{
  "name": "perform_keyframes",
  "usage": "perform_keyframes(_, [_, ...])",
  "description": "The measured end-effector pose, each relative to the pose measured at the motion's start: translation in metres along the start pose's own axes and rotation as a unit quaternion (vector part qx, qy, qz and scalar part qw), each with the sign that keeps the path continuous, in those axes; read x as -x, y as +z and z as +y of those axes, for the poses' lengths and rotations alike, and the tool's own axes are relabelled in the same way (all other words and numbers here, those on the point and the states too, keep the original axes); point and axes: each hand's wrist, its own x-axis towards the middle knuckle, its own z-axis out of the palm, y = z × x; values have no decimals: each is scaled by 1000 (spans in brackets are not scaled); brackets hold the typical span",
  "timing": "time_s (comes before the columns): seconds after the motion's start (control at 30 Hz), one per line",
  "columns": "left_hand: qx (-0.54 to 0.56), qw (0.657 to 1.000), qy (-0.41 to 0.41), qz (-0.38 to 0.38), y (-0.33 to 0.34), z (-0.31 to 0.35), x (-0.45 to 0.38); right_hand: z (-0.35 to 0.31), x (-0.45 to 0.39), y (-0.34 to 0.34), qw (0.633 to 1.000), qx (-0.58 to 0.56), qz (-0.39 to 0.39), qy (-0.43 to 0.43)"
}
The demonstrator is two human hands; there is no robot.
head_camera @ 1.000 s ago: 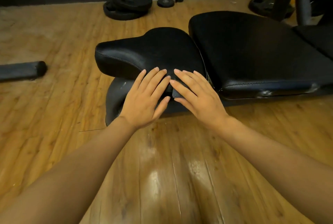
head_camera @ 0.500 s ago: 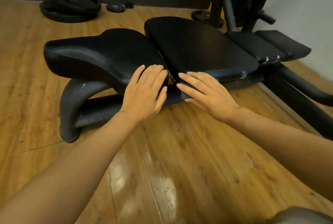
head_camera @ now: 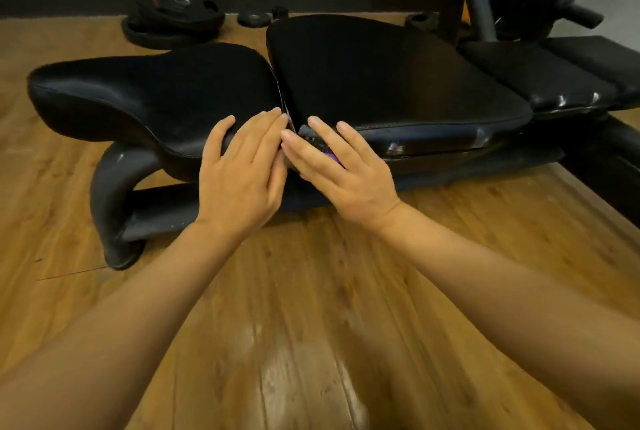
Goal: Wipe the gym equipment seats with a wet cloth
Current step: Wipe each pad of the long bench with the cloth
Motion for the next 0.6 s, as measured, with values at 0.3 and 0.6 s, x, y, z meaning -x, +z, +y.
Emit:
perform_keyframes(0.3, [-23,1000,-5,18,15,22,-5,92,85,-28,986,-68,-74,134])
perform_keyframes(0.6, [-18,999,19,-21,7,16,-5,-14,18,11,994,29,5,101])
